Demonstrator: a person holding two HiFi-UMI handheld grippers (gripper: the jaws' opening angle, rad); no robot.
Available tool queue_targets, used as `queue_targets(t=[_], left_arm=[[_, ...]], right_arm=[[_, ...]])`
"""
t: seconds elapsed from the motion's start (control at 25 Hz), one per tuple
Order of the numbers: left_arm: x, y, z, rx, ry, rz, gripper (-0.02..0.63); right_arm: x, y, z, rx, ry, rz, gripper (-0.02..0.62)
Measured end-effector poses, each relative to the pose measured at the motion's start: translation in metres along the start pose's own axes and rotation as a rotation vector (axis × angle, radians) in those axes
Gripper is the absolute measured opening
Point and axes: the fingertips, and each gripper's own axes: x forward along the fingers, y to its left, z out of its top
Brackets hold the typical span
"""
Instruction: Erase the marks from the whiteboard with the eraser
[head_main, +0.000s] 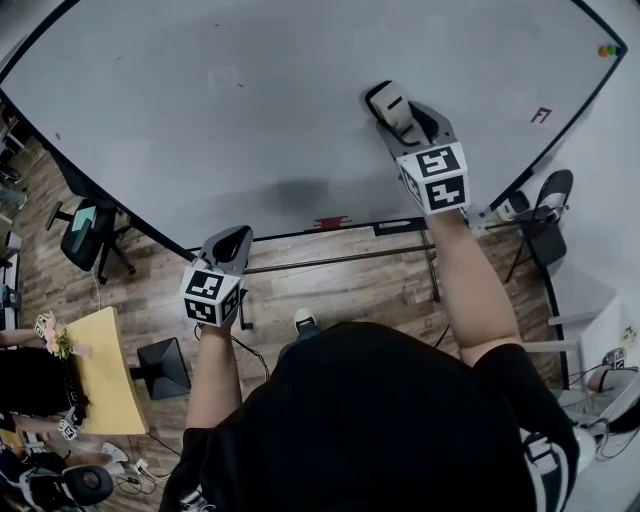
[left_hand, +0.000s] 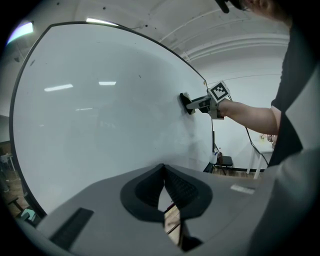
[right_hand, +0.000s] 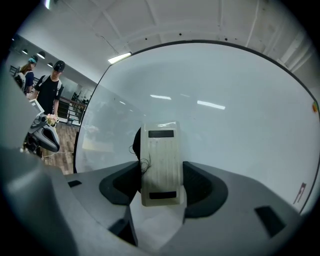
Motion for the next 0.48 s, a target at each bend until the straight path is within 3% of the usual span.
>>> queue_targets(t=[0.48], left_arm=[[0.01,-0.005,0.004,0.015,0.006,-0.02,0.014]], right_arm=[[-0.01,-0.03,-0.021,0.035,0.031,-0.046,0.25]])
